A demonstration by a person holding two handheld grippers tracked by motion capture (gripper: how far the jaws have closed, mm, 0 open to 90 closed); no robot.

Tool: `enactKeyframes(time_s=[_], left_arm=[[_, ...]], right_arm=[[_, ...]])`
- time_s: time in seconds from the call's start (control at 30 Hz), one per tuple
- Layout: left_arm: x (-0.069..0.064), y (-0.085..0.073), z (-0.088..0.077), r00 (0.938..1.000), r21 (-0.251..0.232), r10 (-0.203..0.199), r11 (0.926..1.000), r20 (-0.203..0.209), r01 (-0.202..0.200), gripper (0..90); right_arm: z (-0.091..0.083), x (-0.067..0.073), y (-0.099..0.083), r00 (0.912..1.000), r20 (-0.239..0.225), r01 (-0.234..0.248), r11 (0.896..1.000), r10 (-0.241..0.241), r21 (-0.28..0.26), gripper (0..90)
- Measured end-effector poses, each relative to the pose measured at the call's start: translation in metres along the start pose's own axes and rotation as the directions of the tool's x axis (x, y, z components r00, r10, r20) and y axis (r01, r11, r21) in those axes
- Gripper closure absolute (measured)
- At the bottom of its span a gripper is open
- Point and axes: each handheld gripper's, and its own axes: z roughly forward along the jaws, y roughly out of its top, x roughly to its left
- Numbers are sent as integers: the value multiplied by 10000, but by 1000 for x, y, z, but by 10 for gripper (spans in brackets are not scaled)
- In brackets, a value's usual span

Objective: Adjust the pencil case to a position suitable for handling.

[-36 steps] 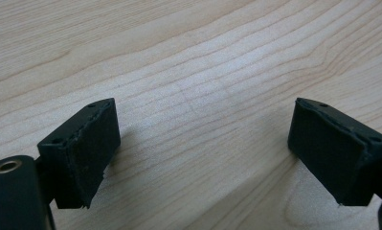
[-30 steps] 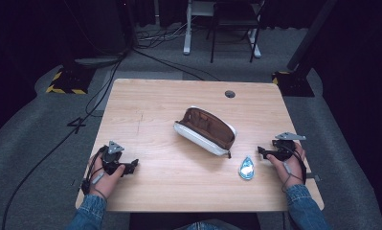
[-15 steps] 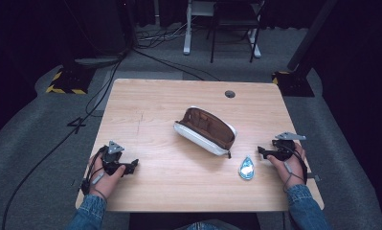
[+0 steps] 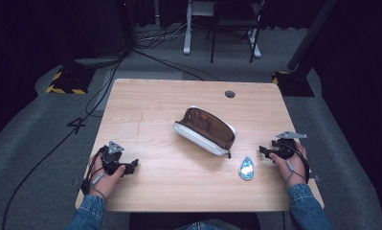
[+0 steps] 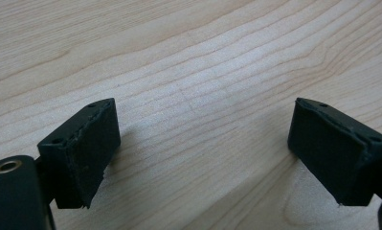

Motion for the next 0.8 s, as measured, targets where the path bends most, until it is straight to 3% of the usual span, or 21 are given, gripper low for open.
enactKeyframes(time_s=[0.23,0.8], left_arm=[[0,0,0,10000,10,-1,10000,-12,1,109],[0,0,0,10000,19,-13,10000,-7,13,109]], right_arm=[[-9,4,12,9991,-362,-211,9997,207,-107,357],[-24,22,48,9935,-1141,46,10000,-43,21,337]])
